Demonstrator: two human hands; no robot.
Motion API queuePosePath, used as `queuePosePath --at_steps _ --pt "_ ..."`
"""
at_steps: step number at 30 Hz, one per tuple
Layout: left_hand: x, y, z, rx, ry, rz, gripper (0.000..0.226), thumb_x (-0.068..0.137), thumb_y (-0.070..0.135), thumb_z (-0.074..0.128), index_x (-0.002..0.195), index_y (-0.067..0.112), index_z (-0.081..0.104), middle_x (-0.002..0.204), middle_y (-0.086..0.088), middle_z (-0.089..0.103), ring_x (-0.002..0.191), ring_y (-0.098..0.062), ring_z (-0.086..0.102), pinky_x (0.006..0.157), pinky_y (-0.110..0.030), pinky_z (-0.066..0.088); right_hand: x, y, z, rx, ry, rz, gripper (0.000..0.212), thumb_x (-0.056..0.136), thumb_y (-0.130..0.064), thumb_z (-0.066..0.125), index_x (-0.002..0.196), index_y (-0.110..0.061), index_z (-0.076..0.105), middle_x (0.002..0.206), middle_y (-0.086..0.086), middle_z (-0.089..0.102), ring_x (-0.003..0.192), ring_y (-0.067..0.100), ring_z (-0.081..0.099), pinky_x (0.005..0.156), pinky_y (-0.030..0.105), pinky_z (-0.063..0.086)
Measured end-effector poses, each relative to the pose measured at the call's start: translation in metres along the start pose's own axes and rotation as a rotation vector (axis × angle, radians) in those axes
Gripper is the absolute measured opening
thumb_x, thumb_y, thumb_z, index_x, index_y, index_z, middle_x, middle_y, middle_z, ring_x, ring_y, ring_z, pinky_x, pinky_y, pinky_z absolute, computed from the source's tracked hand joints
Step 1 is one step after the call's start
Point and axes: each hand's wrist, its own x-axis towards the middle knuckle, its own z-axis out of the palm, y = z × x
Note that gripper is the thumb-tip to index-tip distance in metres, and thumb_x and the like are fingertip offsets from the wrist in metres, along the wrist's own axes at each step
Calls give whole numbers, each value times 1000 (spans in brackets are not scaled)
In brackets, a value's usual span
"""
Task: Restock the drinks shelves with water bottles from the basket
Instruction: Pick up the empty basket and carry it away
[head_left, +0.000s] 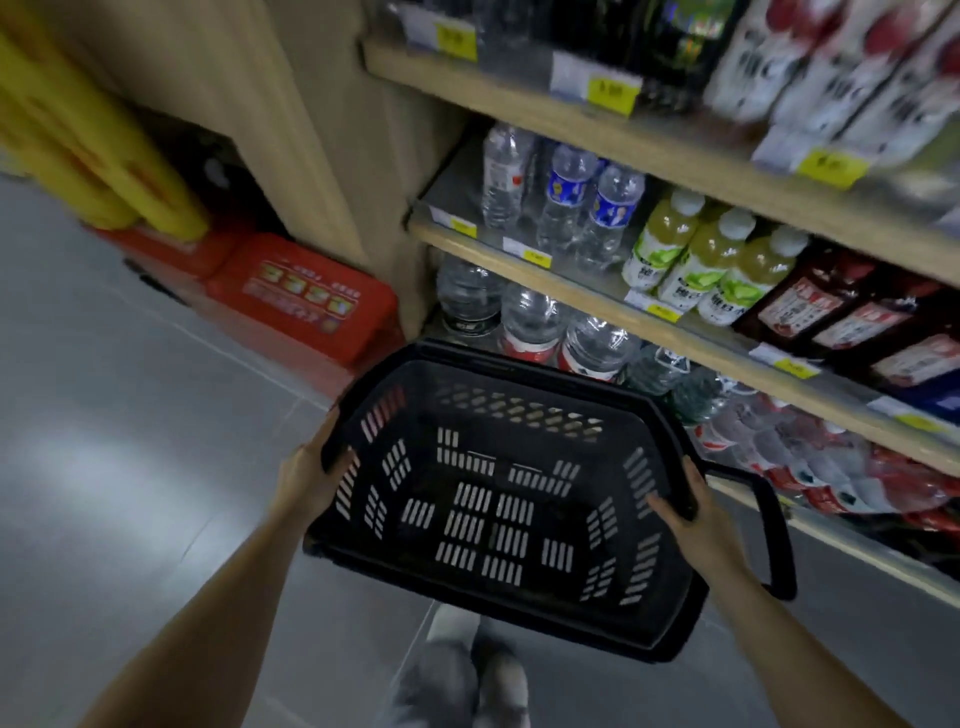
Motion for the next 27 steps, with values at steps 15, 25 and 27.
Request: queuePosePath --at_steps 15,25,27 --pt "-229 -161 -251 -161 406 -458 59 91 18 58 144 21 33 132 -22 54 114 -41 55 91 -44 45 -143 -294 103 -126 -313 -561 69 85 -45 60 145 -33 28 147 2 39 128 25 44 82 28 40" --pt "-289 -346 -456 -169 689 -647 63 89 20 61 145 20 32 130 -25 55 118 -40 53 96 -39 41 -279 -545 322 -187 -405 -916 64 83 -48 61 141 -31 38 141 4 49 126 28 47 94 32 42" --pt "-292 -378 -496 -197 743 -649 64 89 19 62 145 19 32 133 -22 53 121 -37 51 98 -36 40 -305 -590 360 -225 -407 -959 64 84 -49 60 141 -31 38 141 7 49 126 31 47 93 35 41"
